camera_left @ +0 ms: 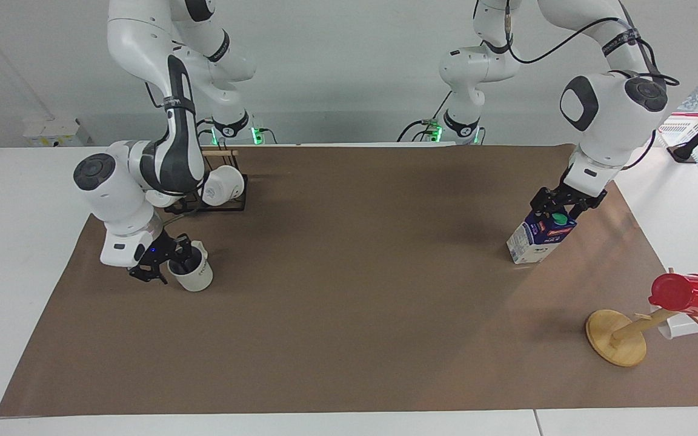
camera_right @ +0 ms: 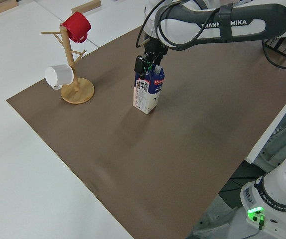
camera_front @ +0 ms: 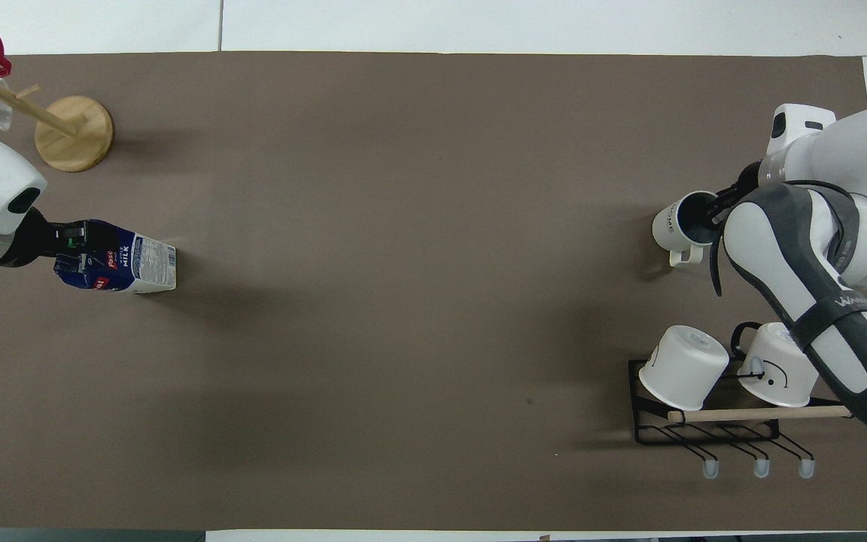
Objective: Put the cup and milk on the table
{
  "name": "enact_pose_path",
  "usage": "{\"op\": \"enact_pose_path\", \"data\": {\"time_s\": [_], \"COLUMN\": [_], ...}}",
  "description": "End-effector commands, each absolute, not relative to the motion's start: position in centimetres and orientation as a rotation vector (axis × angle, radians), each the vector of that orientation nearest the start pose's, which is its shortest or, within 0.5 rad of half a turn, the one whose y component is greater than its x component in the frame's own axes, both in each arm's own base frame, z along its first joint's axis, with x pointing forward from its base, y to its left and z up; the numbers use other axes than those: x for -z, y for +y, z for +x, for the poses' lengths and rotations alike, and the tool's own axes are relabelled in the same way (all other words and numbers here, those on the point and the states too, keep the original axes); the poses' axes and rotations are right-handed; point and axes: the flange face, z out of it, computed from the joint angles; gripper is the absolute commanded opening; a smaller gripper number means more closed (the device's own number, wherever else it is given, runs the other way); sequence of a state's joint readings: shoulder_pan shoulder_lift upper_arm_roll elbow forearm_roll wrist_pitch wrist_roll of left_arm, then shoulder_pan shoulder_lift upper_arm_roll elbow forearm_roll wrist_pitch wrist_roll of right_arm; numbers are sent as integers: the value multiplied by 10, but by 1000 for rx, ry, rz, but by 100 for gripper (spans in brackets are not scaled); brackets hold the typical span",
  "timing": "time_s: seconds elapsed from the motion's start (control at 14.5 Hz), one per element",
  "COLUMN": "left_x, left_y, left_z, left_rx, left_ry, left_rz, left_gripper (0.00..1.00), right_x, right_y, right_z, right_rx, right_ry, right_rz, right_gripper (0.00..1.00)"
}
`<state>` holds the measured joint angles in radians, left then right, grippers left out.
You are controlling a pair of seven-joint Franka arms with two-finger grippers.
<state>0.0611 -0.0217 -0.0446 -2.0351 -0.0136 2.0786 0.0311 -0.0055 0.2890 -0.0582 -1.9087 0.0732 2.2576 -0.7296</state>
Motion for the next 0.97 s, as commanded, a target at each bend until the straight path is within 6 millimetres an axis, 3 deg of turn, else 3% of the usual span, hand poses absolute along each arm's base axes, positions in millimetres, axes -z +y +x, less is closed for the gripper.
{"op": "enact_pose_path", "data": {"time_s": [0.0, 0.14, 0.28, 0.34, 0.48, 0.69, 0.9], "left_x": [-461, -468, -489, -504, -523, -542, -545], "left_y": [9, 7, 3, 3, 3, 2, 3], "left_z": [552, 553, 552, 550, 545, 536, 534], "left_rx": [134, 153, 163, 163, 130, 139, 134], "left_ry": [15, 20, 30, 29, 29, 28, 27], "left_rz": [-3131, -3130, -3129, -3128, -3129, -3127, -3125], "left_gripper": [0, 0, 0, 0, 0, 0, 0], "right_x": [-351, -357, -384, -403, -423, -429, -414], "right_y": [-33, -33, -24, -10, 43, 135, 237], "right_z": [620, 622, 630, 636, 643, 638, 615], "right_rx": [119, 117, 81, 56, 45, 99, 141], "right_ry": [-930, -928, -871, -821, -751, -628, -511], "right_rz": [-2966, -2965, -2968, -2980, -3002, -3082, -3092], "right_gripper": [0, 0, 0, 0, 0, 0, 0]}}
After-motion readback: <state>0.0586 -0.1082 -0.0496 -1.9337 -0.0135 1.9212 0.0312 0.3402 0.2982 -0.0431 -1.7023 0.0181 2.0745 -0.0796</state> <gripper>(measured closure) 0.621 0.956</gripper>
